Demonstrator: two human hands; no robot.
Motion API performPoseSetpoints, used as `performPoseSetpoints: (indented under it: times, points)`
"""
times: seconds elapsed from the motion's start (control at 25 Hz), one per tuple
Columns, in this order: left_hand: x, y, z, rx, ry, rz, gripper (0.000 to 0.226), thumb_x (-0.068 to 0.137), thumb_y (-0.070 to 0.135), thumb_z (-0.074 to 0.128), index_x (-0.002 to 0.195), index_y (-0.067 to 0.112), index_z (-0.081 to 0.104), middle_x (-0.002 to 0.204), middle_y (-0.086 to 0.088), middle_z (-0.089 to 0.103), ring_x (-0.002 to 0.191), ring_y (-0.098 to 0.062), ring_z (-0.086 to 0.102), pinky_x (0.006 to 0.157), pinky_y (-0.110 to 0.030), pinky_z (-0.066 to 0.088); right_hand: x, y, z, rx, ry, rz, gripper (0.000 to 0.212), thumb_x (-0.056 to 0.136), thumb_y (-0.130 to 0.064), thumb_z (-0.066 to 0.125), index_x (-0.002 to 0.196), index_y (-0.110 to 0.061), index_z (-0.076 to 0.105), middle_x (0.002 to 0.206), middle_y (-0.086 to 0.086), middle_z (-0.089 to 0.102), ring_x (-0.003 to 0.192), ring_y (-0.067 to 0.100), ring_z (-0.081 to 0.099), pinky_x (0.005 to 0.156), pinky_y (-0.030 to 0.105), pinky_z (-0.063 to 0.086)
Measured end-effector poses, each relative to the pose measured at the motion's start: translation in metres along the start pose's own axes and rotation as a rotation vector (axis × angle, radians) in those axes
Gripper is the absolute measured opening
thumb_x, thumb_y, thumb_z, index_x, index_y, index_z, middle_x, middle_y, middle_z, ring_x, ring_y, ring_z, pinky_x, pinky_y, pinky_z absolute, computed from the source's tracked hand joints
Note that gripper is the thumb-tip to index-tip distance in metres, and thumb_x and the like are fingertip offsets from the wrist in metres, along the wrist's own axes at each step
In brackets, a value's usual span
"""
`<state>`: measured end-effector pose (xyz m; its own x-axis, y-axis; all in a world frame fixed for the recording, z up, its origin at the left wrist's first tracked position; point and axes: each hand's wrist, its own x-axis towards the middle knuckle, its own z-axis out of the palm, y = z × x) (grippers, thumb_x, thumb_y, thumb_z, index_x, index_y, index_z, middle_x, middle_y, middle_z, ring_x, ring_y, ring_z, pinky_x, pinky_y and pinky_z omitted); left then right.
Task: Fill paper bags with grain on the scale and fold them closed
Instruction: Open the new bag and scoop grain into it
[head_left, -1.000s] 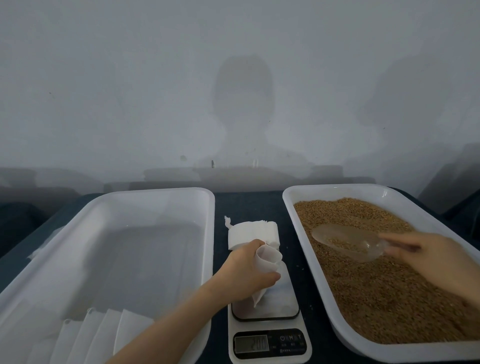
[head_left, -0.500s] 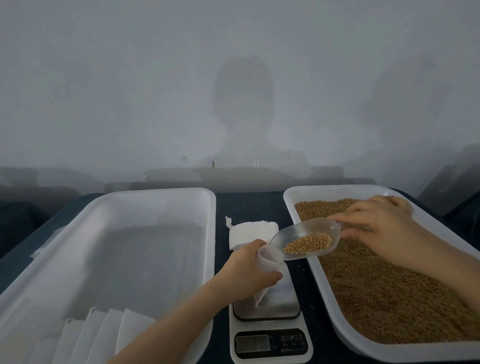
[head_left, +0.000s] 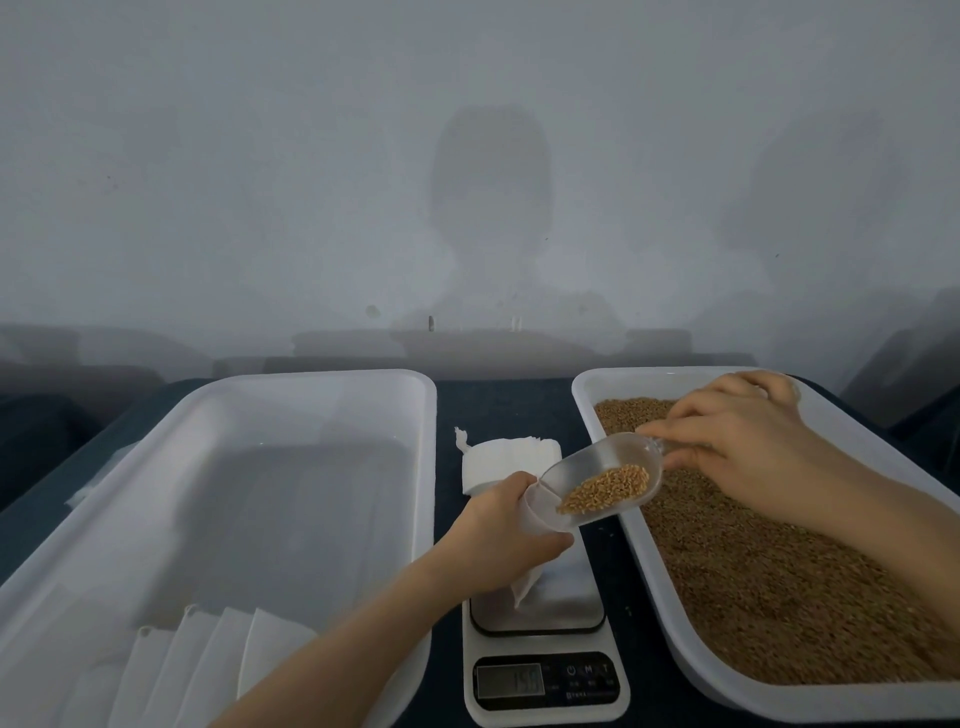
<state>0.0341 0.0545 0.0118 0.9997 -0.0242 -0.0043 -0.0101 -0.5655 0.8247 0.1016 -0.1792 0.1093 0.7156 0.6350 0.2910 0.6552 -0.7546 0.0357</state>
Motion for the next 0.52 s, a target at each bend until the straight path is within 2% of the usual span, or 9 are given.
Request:
performPoseSetpoints:
  times: [0.2,0.36,0.44,0.52]
  points:
    - [0.0,0.001,0.001,0.0,-0.007,0.015,0.045,0.077,0.045,0.071,0.113,0.035,0.047,0.101,0.018,0.058,0.09,-0.002,0.059,0.081,-0.02,0.054,0.003,-0.008,-0.006,-0.054,-0.046,0.005,0.033,0.087,-0.05,0.047,0.12,-0.052,0.053,0.109,-0.028,0.055,0.109,0.003,0.037,0.104,0.032,0.008]
    - [-0.002,0.003,0.0,-0.011,0.002,0.034,0.045,0.078,0.045,0.071,0.114,0.035,0.047,0.099,0.02,0.057,0.091,-0.001,0.058,0.082,-0.019,0.052,0.008,-0.018,-0.015,-0.156,-0.054,-0.034,0.034,0.09,-0.051,0.043,0.123,-0.053,0.051,0.11,-0.025,0.055,0.111,0.005,0.036,0.104,0.034,0.003]
    - [-0.003,0.004,-0.001,-0.025,0.005,0.044,0.043,0.078,0.044,0.072,0.11,0.037,0.045,0.097,0.023,0.055,0.09,0.001,0.058,0.081,-0.018,0.052,0.01,-0.024,-0.019,-0.203,-0.039,-0.058,0.034,0.091,-0.049,0.045,0.123,-0.051,0.053,0.111,-0.022,0.057,0.113,0.008,0.038,0.102,0.036,0.002]
    - [-0.003,0.005,-0.002,-0.042,0.013,0.043,0.042,0.077,0.045,0.073,0.109,0.038,0.046,0.096,0.023,0.055,0.09,0.001,0.058,0.079,-0.017,0.052,0.012,-0.032,-0.024,-0.272,-0.002,-0.117,0.03,0.089,-0.044,0.055,0.118,-0.047,0.059,0.108,-0.017,0.061,0.11,0.013,0.043,0.102,0.038,0.004]
